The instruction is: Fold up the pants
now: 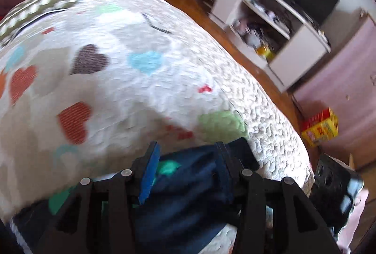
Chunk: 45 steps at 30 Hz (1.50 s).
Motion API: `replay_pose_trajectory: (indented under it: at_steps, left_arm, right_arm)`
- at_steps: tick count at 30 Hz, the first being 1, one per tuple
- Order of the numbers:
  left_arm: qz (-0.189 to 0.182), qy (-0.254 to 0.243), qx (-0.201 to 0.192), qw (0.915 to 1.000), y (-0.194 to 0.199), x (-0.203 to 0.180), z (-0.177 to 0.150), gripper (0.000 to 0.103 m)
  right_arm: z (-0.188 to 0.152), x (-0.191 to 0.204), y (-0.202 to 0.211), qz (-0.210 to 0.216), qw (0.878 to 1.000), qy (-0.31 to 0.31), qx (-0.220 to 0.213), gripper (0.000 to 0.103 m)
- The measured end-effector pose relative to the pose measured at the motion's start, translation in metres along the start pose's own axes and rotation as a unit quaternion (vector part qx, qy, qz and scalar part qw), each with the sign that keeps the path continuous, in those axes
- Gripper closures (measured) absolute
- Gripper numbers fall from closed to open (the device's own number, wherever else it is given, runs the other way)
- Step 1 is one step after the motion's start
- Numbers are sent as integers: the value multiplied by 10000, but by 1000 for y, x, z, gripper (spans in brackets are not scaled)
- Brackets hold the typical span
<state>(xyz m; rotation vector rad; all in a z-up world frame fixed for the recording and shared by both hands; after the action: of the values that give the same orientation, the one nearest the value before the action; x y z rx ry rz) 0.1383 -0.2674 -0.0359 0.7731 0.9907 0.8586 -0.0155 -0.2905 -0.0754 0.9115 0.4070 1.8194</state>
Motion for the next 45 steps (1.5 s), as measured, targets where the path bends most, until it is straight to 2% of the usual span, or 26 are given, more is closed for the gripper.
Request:
replay_pose_trajectory:
  at_steps: [4,5,6,7,8,11,14,17,18,19,21,22,24,25,27,28,29,30,31,33,35,38,41,43,45]
  left_arm:
    - [97,-475,522,9975,-40,-22,9,55]
    - [169,-539,653,9963,-46,-22,5,55]
    - [240,-591,798,9948,-53,-23,2,59]
    - [173,-600,892,9941,-56,-23,-2,86]
    - [134,-577,894,9942,-54,-22,-4,99]
    - [-13,-539,464,9975,-24,-16,-6,99]
    - [-173,-161,-74,9997,26,9,-9,99]
    - [28,355,-786,9963,78,56,-17,98]
    - [184,576,-1022,9929,95,76,-24,97]
    - [323,812,-1195,9890,109,98,-32,91]
    - [415,1256,-1429,9808,136,136,-54,80]
    - [482,1467,-1564,9755,151,156,-68,74]
    - [736,1802,-1840,9635,178,188,-96,65]
    - [855,1913,-1943,9583,185,196,-111,59]
    - [1055,2124,-2182,9467,202,214,-135,56]
    - [1142,2238,-2292,9404,211,224,-149,56]
    - [1202,2334,-2359,9356,216,231,-160,56]
    - [1279,2511,-2458,9275,222,242,-173,56]
    - [1314,2633,-2520,9219,223,246,-181,56]
    - [1382,2958,-2661,9070,227,261,-200,56]
    - [1443,3175,-2769,8954,226,269,-213,56]
    - [1553,3364,-2698,8888,223,280,-227,56]
    - [1353,3583,-2682,8839,223,292,-233,56]
    - [1162,3690,-2537,8865,212,301,-228,56]
    - [1196,3767,-2308,8891,193,312,-220,57]
  right_arm:
    - [3,5,-9,-123,9995,294,-91,49]
    - [3,5,-11,-144,9993,346,-93,61]
    - [3,5,-16,-167,9992,355,-25,83]
    - [4,4,-18,-128,9994,316,20,86]
    - [5,4,-18,-112,9995,287,-11,87]
    - [15,19,-9,-222,9981,560,-110,88]
    - [27,49,-4,-168,9946,1010,-157,88]
    - [35,89,-13,115,9897,1421,-92,86]
    - [34,103,-19,228,9876,1554,-28,85]
    - [32,116,-27,349,9854,1664,59,83]
    - [23,144,-48,676,9792,1880,355,59]
    - [17,154,-56,805,9759,1967,496,58]
    - [5,178,-70,1063,9655,2216,863,58]
    - [-1,186,-67,1101,9622,2327,886,58]
    - [-5,192,-53,1071,9594,2485,800,58]
    - [-1,193,-49,1009,9600,2503,747,59]
    - [6,193,-41,889,9619,2508,634,64]
    - [13,196,-40,717,9638,2511,548,72]
    - [23,194,-39,500,9652,2516,512,75]
    - [32,193,-34,110,9670,2493,523,79]
    - [35,196,-45,108,9681,2416,654,79]
    - [36,185,-88,-49,9691,2171,1170,79]
    - [17,161,-135,-281,9651,1851,1833,79]
    - [14,155,-137,-211,9696,1715,1732,78]
    - [15,157,-135,-83,9683,1706,1821,67]
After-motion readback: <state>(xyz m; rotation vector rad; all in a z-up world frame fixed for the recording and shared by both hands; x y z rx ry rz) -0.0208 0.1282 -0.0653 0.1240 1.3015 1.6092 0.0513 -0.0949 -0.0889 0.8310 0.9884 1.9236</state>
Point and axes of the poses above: each gripper's, at about its wrist camera, not at the fingertips, and y roughly against the way its jaws point, x to its left, z to its top, the point moved 4 cm from there along -y, roughly the way its jaws point, and after that the axes turned 14 degrees about y, right-handed, at the moved point
